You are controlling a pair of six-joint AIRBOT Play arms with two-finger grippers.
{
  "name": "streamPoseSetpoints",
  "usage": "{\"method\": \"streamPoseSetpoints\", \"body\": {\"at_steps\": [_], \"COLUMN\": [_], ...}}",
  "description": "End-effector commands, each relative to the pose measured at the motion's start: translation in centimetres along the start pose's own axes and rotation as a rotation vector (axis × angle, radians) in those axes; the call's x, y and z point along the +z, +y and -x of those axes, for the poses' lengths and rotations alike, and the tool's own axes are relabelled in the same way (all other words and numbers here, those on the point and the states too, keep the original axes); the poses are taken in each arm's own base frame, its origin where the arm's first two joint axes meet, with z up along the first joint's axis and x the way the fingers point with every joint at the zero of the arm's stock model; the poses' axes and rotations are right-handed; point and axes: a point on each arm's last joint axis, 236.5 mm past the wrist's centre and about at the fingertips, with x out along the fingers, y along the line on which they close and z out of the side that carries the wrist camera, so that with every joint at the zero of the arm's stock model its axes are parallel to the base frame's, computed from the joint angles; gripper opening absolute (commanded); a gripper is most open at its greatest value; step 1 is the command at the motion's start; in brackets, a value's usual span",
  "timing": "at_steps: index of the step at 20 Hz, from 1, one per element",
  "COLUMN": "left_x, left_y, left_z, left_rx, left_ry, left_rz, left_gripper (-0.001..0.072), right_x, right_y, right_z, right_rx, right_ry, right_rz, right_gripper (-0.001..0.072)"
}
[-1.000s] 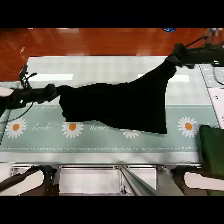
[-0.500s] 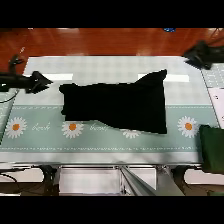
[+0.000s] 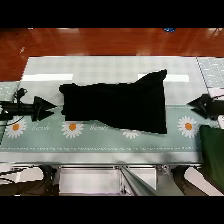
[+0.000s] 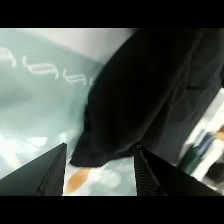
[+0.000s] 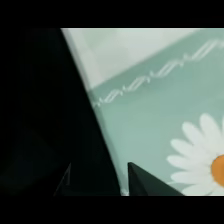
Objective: Fold the shirts.
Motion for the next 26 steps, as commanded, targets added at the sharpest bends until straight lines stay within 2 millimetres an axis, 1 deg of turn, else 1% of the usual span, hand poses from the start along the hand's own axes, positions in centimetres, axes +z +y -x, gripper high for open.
{"method": "streamPoseSetpoints", "body": {"at_steps": [1,3,5,6,8,11,13,15,18,19,21,22,23,24,25,26], "left_x": [-1.3,-1.5,-1.6,-1.8,-2.5,-2.0,-2.0,-1.9,-1.7,-1.7,-1.7,-1.7,-1.7,-1.9,-2.2,-2.3], "left_y": [-0.4,-0.3,-1.0,-1.2,-1.5,-2.6,-3.5,-4.2,-4.5,-4.4,-4.5,-4.5,-4.5,-4.6,-5.2,-6.2], "left_z": [-2.5,-4.1,-5.5,-6.1,-7.2,-7.0,-6.6,-6.3,-6.2,-6.3,-6.3,-6.3,-6.3,-6.2,-5.9,-5.2], "left_rx": [-0.045,-0.023,-0.032,-0.03,-0.021,-0.032,-0.053,-0.065,-0.067,-0.067,-0.067,-0.067,-0.068,-0.073,-0.091,-0.117], "left_ry": [0.021,0.035,0.041,0.053,0.081,0.082,0.097,0.104,0.1,0.101,0.101,0.101,0.101,0.108,0.13,0.144], "left_rz": [0.027,0.018,0.008,-0.043,-0.112,-0.165,-0.186,-0.201,-0.209,-0.209,-0.209,-0.209,-0.209,-0.209,-0.219,-0.237], "left_gripper": [0.05,0.05,0.0498,0.0454,0.0018,0.0021,0.0021,0.0021,0.0021,0.0021,0.0021,0.0021,0.0021,0.0021,0.0021,0.0021], "right_x": [-3.6,-3.7,-3.8,-3.9,-4.9,-7.5,-8.4,-9.2,-10.1,-10.4,-10.4,-10.1,-9.8,-9.3,-9.1,-8.9], "right_y": [-0.8,-0.8,-0.7,-0.7,-0.8,-0.4,-0.6,-0.7,-0.7,-0.5,0.7,1.7,2.8,4.2,5.6,7.0], "right_z": [-1.8,-1.8,-1.8,-1.8,-2.8,-5.4,-6.8,-7.9,-9.3,-9.8,-10.8,-11.2,-11.5,-11.7,-11.7,-11.4], "right_rx": [0.048,0.052,0.053,0.054,0.034,0.018,0.012,0.009,-0.006,-0.005,0.02,0.037,0.056,0.078,0.101,0.119], "right_ry": [0.044,0.044,0.05,0.055,0.097,0.235,0.286,0.327,0.365,0.374,0.372,0.365,0.359,0.347,0.344,0.353], "right_rz": [-0.036,-0.039,-0.039,-0.037,-0.014,-0.026,-0.031,-0.038,-0.03,-0.026,-0.024,-0.008,0.027,0.087,0.149,0.19], "right_gripper": [0.041,0.041,0.041,0.0409,0.0409,0.0409,0.0409,0.0409,0.0409,0.0408,0.0405,0.0376,0.0263,0.0122,0.002,0.0023]}}
